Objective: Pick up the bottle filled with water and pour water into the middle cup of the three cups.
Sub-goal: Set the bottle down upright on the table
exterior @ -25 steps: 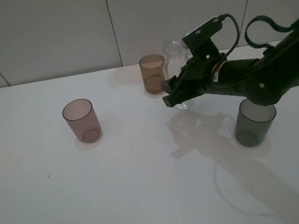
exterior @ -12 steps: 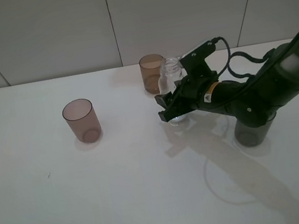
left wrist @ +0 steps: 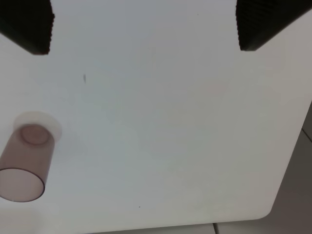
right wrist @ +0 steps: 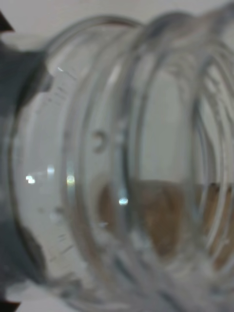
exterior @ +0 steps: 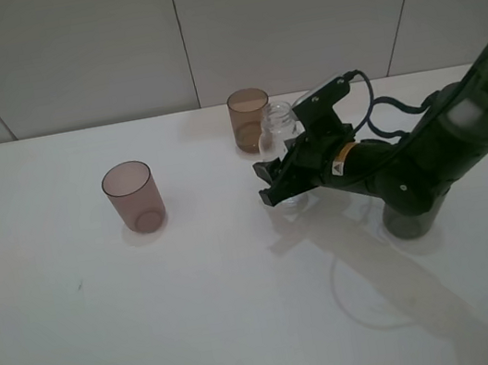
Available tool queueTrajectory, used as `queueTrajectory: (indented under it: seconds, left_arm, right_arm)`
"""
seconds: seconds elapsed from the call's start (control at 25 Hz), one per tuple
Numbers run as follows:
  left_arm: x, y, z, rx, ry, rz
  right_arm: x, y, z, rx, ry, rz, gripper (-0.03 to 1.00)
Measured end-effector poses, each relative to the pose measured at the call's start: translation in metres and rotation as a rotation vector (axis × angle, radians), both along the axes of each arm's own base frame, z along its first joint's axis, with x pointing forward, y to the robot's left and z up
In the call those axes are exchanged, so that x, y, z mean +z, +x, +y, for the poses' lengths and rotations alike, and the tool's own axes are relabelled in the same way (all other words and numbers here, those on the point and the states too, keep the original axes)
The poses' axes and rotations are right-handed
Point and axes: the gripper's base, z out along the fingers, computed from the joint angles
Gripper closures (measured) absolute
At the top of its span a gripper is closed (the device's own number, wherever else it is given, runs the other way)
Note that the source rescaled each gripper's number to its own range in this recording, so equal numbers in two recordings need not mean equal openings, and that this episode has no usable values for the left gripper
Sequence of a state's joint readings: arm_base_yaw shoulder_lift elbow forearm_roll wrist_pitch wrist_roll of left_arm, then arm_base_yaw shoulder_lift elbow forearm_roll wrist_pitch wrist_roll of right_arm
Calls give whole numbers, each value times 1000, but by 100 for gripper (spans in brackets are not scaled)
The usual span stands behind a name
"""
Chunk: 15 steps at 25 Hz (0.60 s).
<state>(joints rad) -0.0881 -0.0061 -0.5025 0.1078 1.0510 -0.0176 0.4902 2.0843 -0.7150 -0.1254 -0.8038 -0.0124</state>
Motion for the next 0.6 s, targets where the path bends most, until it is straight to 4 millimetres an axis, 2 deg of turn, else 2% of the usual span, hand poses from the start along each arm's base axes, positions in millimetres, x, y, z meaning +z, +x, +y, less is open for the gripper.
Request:
queueTrajectory:
  seconds: [0.2, 0.24, 0.28, 0.4, 0.44, 0.48, 0.6]
  left_arm:
    - [0, 0, 0, 0, 0, 0]
    - [0, 0, 0, 0, 0, 0]
    - [0, 0, 0, 0, 0, 0]
    - [0, 0, 0, 0, 0, 0]
    - [0, 0, 0, 0, 0, 0]
    - [0, 0, 0, 0, 0, 0]
    - [0, 0, 0, 0, 0, 0]
  right_arm:
    - [0, 0, 0, 0, 1, -2, 97]
    - [0, 0, 0, 0, 2, -3, 96]
    - [1, 0, 0, 0, 5, -7, 90]
    - [4, 2, 1, 2, 28, -40, 32]
    - [5, 2, 2, 2, 35, -50, 19]
    - [6, 2, 2, 3, 43, -61, 9]
    - [7, 2, 2, 2, 50, -70, -3]
